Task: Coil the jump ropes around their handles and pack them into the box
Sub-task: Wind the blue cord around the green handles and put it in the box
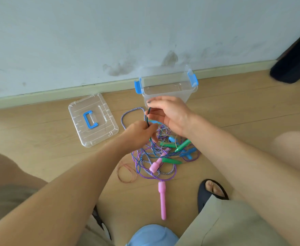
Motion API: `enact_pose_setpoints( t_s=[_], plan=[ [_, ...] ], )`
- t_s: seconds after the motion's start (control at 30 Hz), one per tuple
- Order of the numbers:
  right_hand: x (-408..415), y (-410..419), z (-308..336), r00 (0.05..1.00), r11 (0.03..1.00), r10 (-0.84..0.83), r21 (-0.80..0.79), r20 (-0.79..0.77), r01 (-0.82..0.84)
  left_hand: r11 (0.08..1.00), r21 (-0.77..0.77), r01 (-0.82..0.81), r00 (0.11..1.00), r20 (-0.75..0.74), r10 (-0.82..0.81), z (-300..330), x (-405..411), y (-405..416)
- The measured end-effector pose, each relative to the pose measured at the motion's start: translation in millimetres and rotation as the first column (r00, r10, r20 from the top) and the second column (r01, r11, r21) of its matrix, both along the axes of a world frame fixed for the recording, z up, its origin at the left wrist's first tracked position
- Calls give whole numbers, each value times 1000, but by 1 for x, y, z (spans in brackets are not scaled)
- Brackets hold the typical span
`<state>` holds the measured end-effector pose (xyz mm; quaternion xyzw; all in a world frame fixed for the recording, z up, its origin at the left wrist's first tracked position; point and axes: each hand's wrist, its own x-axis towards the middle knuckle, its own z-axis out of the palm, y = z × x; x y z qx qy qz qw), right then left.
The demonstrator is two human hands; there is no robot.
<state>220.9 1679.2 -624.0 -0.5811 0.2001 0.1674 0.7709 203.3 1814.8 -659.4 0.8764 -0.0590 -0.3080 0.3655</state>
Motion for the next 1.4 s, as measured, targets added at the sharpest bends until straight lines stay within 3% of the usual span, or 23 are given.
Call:
enact_pose_setpoints(
  t_s=[0.1, 0.17, 0.23, 0.3, 0.37, 0.47, 0.53, 0.63, 0.7, 0.77, 0.83, 0.87, 0.93, 1.03, 1.1, 1.17, 1.23, 1.33, 1.4],
  plan=[
    [-2, -20, 23, 983, 960, -140, -229, 121, 165, 999, -5, -47, 988, 150, 47, 33, 3, 7],
    [-3, -38, 32, 981, 891, -142, -415, 133, 185, 995, -34, -98, 960, 259, 103, 60, 9, 14],
    [-9, -49, 38, 995, 827, 29, -561, 95, 29, 989, -60, -133, 939, 312, 145, 86, 16, 17],
    [-18, -50, 47, 950, 639, 309, -750, 48, -170, 993, -78, -91, 930, 350, 112, 110, 19, 15],
    [-23, -44, 53, 877, 469, 480, -851, 20, -237, 997, -69, 23, 919, 393, 6, 131, 19, 12],
    [-20, -28, 64, 812, 462, 569, -867, 126, -189, 973, -8, 229, 846, 496, -195, 154, 16, 13],
    [-13, -21, 74, 778, 428, 628, -844, 21, -323, 953, 18, 304, 788, 557, -261, 162, 17, 16],
    [-1, -24, 80, 704, 263, 670, -811, -236, -523, 970, 0, 242, 786, 587, -196, 164, 27, 31],
    [8, -39, 79, 712, 110, 612, -854, -345, -508, 995, 33, 96, 828, 552, -98, 151, 48, 48],
    [15, -57, 76, 783, 14, 515, -910, -349, -415, 954, 289, 82, 902, 387, -194, 135, 66, 63],
    [18, -63, 76, 857, 133, 471, -945, -206, -300, 782, 562, 272, 916, 98, -389, 117, 70, 65],
    [18, -60, 78, 866, 202, 481, -944, -136, -260, 727, 575, 376, 890, -7, -455, 110, 68, 60],
    [17, -47, 87, 817, 251, 570, -929, -86, -273, 790, 394, 469, 864, -22, -502, 103, 65, 40],
    [17, -31, 107, 709, 258, 702, -903, -69, -343, 912, 46, 407, 905, 112, -409, 105, 65, 14],
    [23, -29, 113, 699, 287, 715, -904, -18, -317, 941, -31, 337, 935, 131, -330, 111, 68, 11],
    [27, -33, 111, 692, 312, 722, -896, 9, -315, 957, 1, 292, 952, 101, -290, 113, 70, 18],
    [31, -40, 107, 644, 179, 758, -916, -104, -358, 962, 135, 237, 957, 139, -255, 115, 74, 28],
    [40, -52, 101, 581, -178, 714, -903, -392, -391, 895, 421, 151, 955, 172, -242, 115, 87, 47],
    [46, -55, 101, 625, -230, 666, -909, -408, -348, 816, 552, 169, 960, 95, -263, 115, 89, 58]
  ],
)
